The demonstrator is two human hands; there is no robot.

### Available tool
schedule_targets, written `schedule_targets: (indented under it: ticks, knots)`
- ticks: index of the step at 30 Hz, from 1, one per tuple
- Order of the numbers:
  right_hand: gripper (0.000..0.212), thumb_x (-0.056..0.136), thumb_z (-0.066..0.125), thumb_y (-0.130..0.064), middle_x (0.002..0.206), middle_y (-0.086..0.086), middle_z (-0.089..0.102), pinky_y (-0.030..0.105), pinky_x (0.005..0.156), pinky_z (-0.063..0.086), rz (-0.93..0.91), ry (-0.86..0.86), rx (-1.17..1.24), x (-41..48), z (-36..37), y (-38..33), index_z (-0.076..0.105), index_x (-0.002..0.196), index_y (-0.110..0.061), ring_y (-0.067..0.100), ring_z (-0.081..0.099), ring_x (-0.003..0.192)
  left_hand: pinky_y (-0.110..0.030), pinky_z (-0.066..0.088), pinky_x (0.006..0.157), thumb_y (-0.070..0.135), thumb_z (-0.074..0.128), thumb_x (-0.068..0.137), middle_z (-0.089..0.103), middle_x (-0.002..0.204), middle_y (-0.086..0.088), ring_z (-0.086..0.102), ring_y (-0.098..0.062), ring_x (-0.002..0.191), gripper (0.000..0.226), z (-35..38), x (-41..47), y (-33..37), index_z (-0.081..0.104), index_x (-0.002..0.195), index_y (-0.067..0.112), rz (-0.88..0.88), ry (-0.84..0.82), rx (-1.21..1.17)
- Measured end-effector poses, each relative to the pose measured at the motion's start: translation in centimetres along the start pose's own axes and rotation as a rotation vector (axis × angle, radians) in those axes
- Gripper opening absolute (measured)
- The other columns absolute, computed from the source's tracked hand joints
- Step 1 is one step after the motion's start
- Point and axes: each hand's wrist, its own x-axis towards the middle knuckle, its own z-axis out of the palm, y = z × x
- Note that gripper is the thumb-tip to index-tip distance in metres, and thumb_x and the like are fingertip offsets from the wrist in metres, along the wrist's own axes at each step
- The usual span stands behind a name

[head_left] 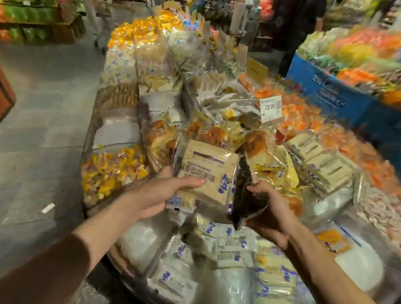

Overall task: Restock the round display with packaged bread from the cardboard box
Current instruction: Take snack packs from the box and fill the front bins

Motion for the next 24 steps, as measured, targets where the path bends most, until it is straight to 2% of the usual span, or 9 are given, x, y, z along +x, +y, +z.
schedule_targets:
  ticks: [2, 5, 10, 11, 13, 15, 18, 22, 24]
  knots:
    - [0.019, 0.084, 0.051, -0.016, 0.085, 0.013, 0.074, 0.042, 0.081, 0.047, -0.023, 0.049, 0.044, -0.3, -0.8, 0.3, 0.062, 0.096, -0.007, 0.023, 0.070, 0.069, -0.053, 0.047, 0.104, 0.037, 0.099, 0.044, 0.058, 0.135, -0.014, 0.062, -0.027, 0.118, 0.119, 1.2, 1.6, -0.3, 0.032, 0.141, 0.019, -0.046, -0.042, -0.034]
    - [0.031, 0.079, 0.058, -0.018, 0.104, 0.019, 0.072, 0.045, 0.084, 0.049, -0.019, 0.115, 0.104, -0.1, -2.2, 1.5, 0.071, 0.104, -0.005, 0.030, 0.067, 0.085, -0.039, 0.060, 0.068, 0.021, 0.084, 0.063, 0.069, 0.113, -0.017, 0.074, -0.025, 0.085, 0.084, 2.5, 4.0, -1.2, 0.036, 0.132, 0.012, -0.111, -0.113, -0.078]
    - [0.044, 0.080, 0.055, -0.018, 0.119, 0.026, 0.063, 0.041, 0.083, 0.051, 0.023, 0.263, 0.150, -0.1, -4.4, 3.2, 0.071, 0.117, -0.002, 0.032, 0.057, 0.105, -0.025, 0.057, 0.055, 0.019, 0.070, 0.089, 0.064, 0.097, -0.005, 0.072, -0.006, 0.068, 0.029, 6.4, 7.0, -2.5, 0.043, 0.100, 0.020, -0.200, -0.173, -0.091]
    - [0.042, 0.080, 0.054, -0.016, 0.116, 0.025, 0.064, 0.041, 0.084, 0.050, 0.028, 0.281, 0.177, 0.0, -5.0, 3.4, 0.072, 0.116, -0.002, 0.031, 0.058, 0.103, -0.025, 0.058, 0.061, 0.023, 0.072, 0.086, 0.063, 0.100, -0.003, 0.072, -0.005, 0.075, 0.034, 7.0, 7.2, -2.8, 0.044, 0.104, 0.020, -0.196, -0.200, -0.091]
    - [0.038, 0.079, 0.059, -0.018, 0.111, 0.023, 0.063, 0.042, 0.089, 0.046, 0.013, 0.287, 0.210, 0.3, -6.2, 3.7, 0.071, 0.112, -0.004, 0.030, 0.058, 0.099, -0.035, 0.055, 0.091, 0.039, 0.085, 0.071, 0.063, 0.120, -0.004, 0.065, -0.012, 0.109, 0.072, 8.1, 8.1, -3.7, 0.043, 0.126, 0.017, -0.199, -0.236, -0.111]
    - [0.036, 0.077, 0.067, -0.024, 0.117, 0.022, 0.062, 0.046, 0.098, 0.042, 0.006, 0.281, 0.229, 0.5, -7.5, 3.8, 0.072, 0.109, -0.007, 0.031, 0.057, 0.103, -0.046, 0.031, 0.118, 0.052, 0.089, 0.061, 0.047, 0.146, 0.002, 0.042, -0.018, 0.138, 0.108, 9.4, 9.1, -4.8, 0.030, 0.146, 0.021, -0.195, -0.248, -0.096]
    - [0.030, 0.081, 0.060, -0.029, 0.105, 0.015, 0.074, 0.044, 0.089, 0.050, -0.017, 0.268, 0.298, 0.3, -9.9, 3.8, 0.081, 0.089, -0.011, 0.027, 0.071, 0.088, -0.043, 0.012, 0.121, 0.048, 0.078, 0.073, 0.023, 0.160, 0.001, 0.018, -0.017, 0.148, 0.113, 12.3, 9.7, -5.7, 0.008, 0.156, 0.017, -0.210, -0.208, -0.094]
    - [0.036, 0.070, 0.067, -0.043, 0.101, 0.011, 0.075, 0.041, 0.066, 0.059, -0.055, 0.208, 0.359, 0.2, -13.2, 2.5, 0.082, 0.088, -0.016, 0.026, 0.073, 0.082, -0.047, 0.017, 0.123, 0.068, 0.088, 0.045, 0.014, 0.165, 0.004, 0.022, -0.017, 0.148, 0.151, 16.5, 11.1, -6.7, -0.004, 0.157, 0.029, -0.168, -0.116, -0.089]
    - [0.035, 0.082, 0.056, -0.037, 0.090, 0.012, 0.077, 0.041, 0.055, 0.061, -0.049, 0.190, 0.379, 0.1, -15.4, 1.3, 0.082, 0.078, -0.013, 0.026, 0.074, 0.073, -0.045, 0.017, 0.122, 0.070, 0.087, 0.046, 0.011, 0.166, 0.005, 0.022, -0.016, 0.148, 0.150, 19.0, 12.1, -7.0, -0.006, 0.157, 0.028, -0.143, -0.051, -0.086]
